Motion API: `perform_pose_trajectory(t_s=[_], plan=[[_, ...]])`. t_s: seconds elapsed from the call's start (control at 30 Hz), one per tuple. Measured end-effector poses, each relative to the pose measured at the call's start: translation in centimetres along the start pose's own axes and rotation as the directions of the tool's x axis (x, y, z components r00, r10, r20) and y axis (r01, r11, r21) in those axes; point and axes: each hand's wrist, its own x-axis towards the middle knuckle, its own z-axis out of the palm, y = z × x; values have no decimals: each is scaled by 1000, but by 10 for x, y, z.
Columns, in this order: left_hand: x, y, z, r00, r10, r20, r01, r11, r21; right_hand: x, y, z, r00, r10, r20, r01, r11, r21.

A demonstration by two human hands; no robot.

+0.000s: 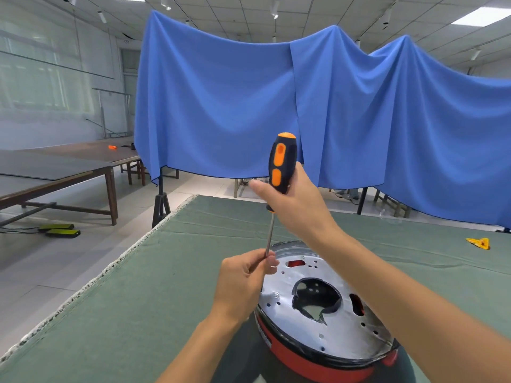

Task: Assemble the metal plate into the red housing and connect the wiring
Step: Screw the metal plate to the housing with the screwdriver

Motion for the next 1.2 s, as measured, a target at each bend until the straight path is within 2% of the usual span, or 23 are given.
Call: perform_pose_trajectory(t_s=[0.07,0.2,0.27,0.37,0.43,0.6,0.67,0.93,1.0,1.1,1.2], plan=[[3,0,-2,999,8,50,-9,999,33,1,-1,-4,996,31,85,-44,986,159],[5,-2,-7,992,35,125,-50,992,118,4,2,-9,1000,14,20,-17,984,176],[3,-1,-6,996,16,86,-22,997,76,3,4,-9,1000,3,-22,1,985,175],[2,-1,-2,999,-50,-21,49,996,-75,-3,4,-5,997,-14,-81,25,990,136],[3,-2,-2,997,-61,-40,56,992,-117,-5,2,-3,995,-36,-89,44,995,89],[5,-4,-8,998,-14,60,16,999,-35,-1,-7,-7,994,13,105,-35,975,218],[6,-3,-11,995,11,98,-11,1000,5,2,-9,-8,993,-6,117,-21,973,229],[2,-2,-4,998,-28,56,32,997,-63,-4,-2,-9,996,-62,-57,66,995,69],[3,-3,-5,997,-19,78,22,999,-35,-6,-7,-9,998,-56,2,55,991,125],[6,-2,-9,992,-24,123,28,999,-32,-4,-10,-12,988,33,150,-70,966,248],[6,-2,-11,989,-41,145,43,999,-12,-2,-11,-16,988,6,157,-42,973,228]])
